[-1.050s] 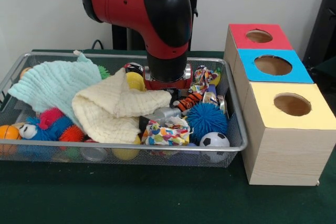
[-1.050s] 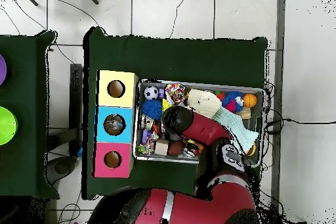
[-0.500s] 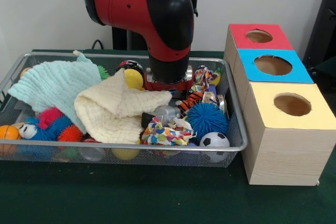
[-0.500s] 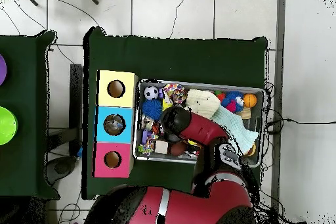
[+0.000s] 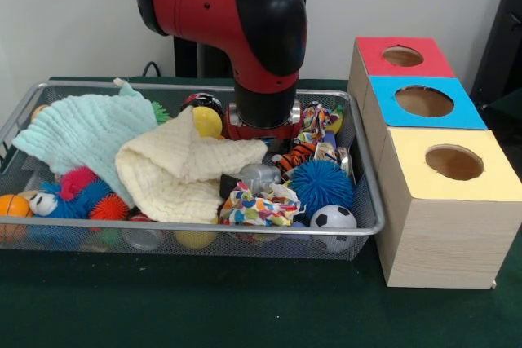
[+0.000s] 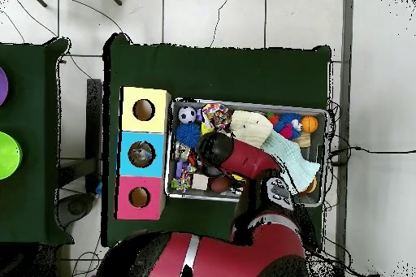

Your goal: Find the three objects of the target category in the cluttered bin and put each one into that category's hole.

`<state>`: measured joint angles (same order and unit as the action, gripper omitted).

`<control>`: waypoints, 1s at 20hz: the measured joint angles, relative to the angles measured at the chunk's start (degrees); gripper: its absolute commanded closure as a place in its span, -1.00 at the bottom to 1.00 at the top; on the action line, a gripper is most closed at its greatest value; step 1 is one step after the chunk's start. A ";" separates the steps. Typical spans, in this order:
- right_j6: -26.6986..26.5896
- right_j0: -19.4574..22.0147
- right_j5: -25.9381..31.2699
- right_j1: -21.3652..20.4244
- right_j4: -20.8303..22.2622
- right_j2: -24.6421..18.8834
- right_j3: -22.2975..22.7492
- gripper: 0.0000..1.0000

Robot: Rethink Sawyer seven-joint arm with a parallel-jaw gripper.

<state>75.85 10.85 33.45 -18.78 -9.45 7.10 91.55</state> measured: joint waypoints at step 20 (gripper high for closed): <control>0.00 -2.98 1.12 -1.36 0.02 4.31 0.06 -1.00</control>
<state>75.85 7.87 34.57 -20.14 -9.42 11.41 91.61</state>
